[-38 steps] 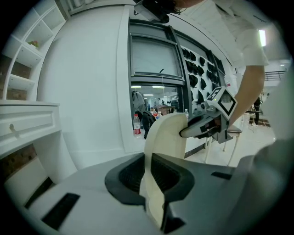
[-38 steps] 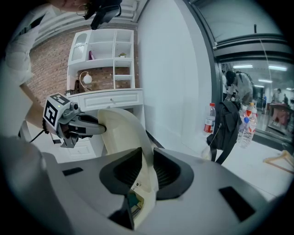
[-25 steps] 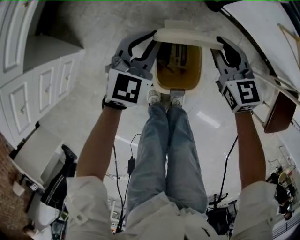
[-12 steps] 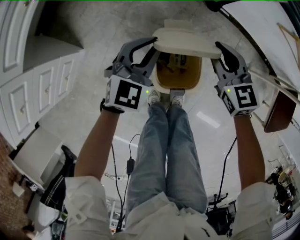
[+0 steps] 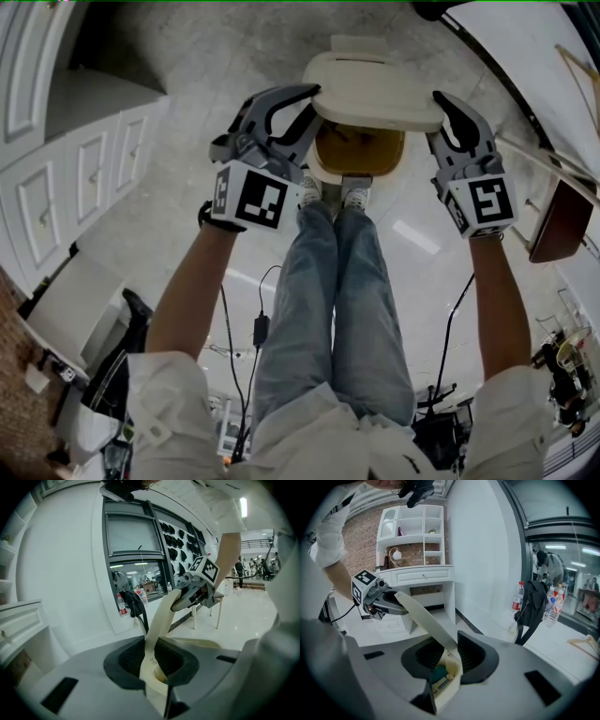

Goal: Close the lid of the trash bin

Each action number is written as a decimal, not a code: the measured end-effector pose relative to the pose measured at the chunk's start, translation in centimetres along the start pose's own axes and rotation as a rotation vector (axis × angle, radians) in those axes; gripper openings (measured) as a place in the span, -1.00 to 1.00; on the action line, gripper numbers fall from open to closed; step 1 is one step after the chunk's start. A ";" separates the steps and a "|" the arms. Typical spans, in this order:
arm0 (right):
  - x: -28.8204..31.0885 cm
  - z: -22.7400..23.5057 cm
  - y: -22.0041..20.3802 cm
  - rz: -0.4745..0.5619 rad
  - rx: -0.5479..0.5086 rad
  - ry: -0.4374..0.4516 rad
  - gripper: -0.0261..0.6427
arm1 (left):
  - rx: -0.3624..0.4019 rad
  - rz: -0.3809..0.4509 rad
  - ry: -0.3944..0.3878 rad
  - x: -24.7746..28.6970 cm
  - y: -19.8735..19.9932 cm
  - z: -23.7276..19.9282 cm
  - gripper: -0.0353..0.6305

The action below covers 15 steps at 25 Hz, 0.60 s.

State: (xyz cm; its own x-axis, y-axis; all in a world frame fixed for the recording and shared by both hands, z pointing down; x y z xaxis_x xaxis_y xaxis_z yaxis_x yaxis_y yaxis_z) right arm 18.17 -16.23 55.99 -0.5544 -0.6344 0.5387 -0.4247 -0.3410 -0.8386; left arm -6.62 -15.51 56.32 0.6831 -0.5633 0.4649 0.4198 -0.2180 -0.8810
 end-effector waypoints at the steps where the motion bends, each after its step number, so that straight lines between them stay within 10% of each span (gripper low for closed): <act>1: 0.0 -0.1 -0.1 -0.003 -0.003 0.000 -0.61 | 0.004 -0.001 -0.005 0.0 -0.1 0.1 -0.71; 15: -0.4 -1.1 -1.2 -0.015 -0.007 0.034 -0.52 | 0.044 -0.025 -0.052 -0.4 -1.1 1.3 -0.67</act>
State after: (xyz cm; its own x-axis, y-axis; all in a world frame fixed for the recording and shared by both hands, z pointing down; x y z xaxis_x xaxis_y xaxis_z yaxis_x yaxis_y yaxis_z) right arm 18.10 -14.83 56.84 -0.5717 -0.6051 0.5541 -0.4386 -0.3454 -0.8297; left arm -6.59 -14.00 57.18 0.7014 -0.5158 0.4919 0.4626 -0.1956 -0.8647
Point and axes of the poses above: the fingertips, and each gripper's own axes: x forward along the fingers, z to its right, y out of its top, the point moved 9 cm from there along -x, backward along the fingers, and after that the axes turned 7 degrees about -x, right-handed, at the moved point
